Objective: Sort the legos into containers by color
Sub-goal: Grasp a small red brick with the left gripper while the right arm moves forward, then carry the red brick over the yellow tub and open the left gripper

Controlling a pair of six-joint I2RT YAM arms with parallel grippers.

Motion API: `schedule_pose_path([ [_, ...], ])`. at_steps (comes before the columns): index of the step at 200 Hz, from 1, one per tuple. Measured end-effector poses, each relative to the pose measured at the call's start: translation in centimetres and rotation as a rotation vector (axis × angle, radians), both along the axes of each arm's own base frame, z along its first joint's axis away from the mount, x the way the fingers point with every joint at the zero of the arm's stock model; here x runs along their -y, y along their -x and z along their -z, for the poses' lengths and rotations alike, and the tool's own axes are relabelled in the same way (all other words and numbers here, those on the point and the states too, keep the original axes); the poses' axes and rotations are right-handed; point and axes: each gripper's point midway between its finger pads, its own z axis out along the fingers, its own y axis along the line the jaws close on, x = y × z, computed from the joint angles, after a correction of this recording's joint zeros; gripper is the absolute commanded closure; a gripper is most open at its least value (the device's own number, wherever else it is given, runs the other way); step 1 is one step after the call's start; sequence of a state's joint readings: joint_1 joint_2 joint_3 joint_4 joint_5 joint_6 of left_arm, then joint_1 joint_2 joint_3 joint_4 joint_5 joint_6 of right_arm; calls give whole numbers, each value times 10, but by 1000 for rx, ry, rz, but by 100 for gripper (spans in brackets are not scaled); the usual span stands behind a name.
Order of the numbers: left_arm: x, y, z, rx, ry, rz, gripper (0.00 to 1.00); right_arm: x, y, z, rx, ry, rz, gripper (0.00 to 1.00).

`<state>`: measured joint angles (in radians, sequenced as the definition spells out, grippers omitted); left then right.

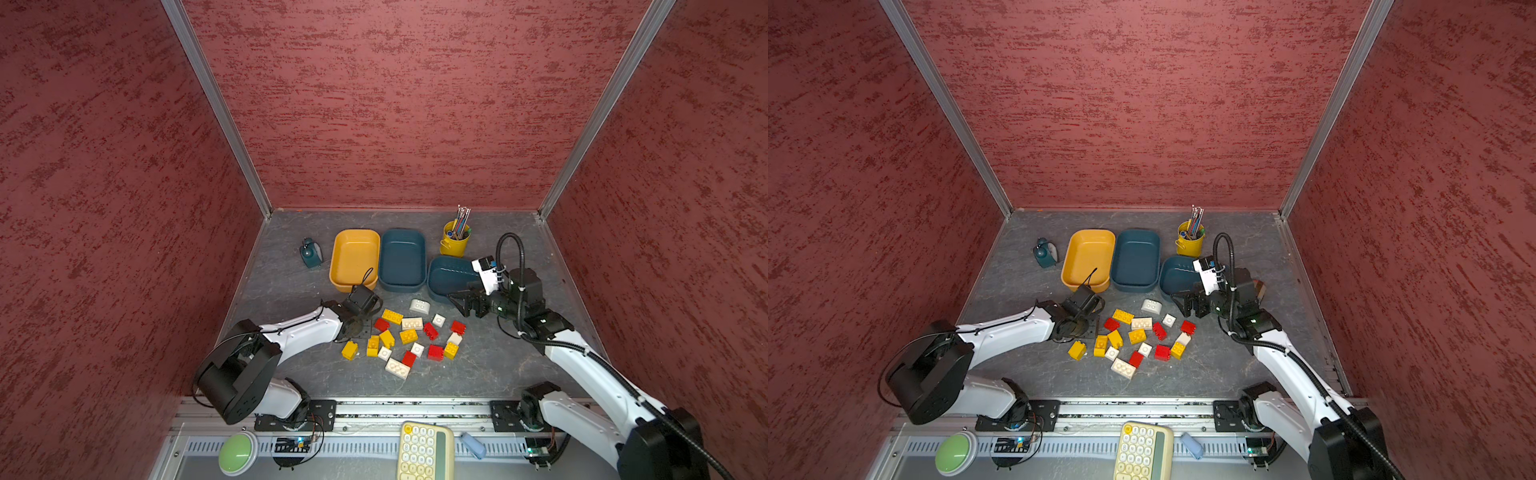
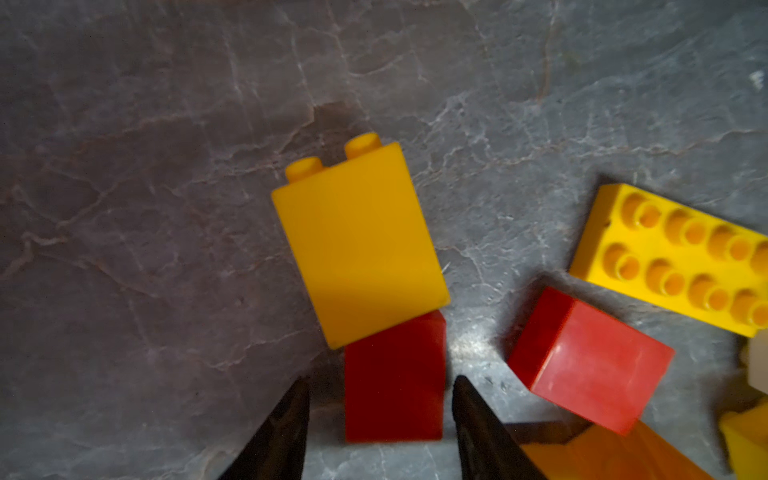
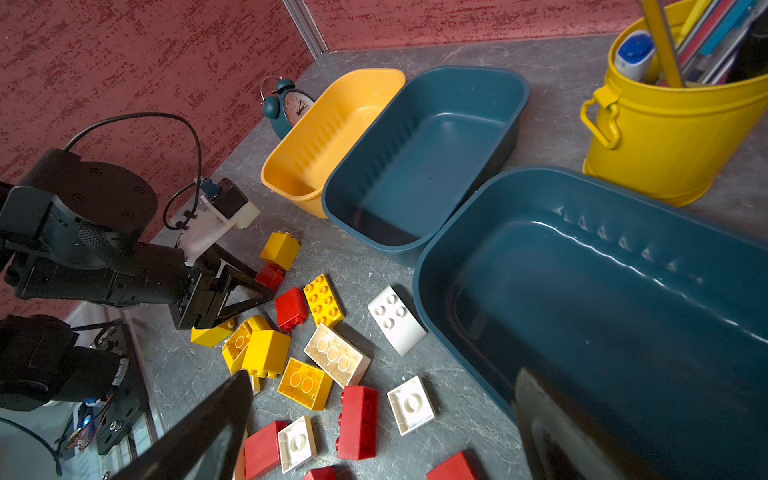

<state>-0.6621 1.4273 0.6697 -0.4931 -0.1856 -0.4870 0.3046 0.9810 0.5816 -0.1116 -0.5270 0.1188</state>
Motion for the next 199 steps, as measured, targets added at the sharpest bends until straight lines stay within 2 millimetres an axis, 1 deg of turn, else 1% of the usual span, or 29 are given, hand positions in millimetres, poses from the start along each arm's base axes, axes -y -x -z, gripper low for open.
schedule_pose_path([
  [21,0,-1,2,6,-15,4,55,0,1,1,-4,5,-3,1],
  [47,-1,-2,2,16,-28,7,70,0,2,2,-8,6,-6,1],
  [78,-2,-2,-5,16,-35,5,70,-4,6,1,-16,-12,-34,1],
  [105,-4,-1,-26,32,-27,3,69,-10,11,-3,-25,-42,-72,1],
  [123,-3,-3,-48,55,-7,1,68,-14,14,-5,-30,-62,-97,1],
  [139,-3,-8,-71,82,16,-2,68,-17,14,-7,-31,-77,-110,1],
  [157,-9,-26,-97,126,49,-26,68,-20,12,-12,-28,-95,-123,1],
  [177,-22,-58,-124,183,71,-70,68,-24,8,-20,-10,-116,-137,1],
  [186,-26,-73,-132,203,71,-80,68,-26,6,-23,-4,-122,-140,1],
  [199,-28,-98,-139,223,74,-85,68,-27,4,-25,3,-129,-142,1],
])
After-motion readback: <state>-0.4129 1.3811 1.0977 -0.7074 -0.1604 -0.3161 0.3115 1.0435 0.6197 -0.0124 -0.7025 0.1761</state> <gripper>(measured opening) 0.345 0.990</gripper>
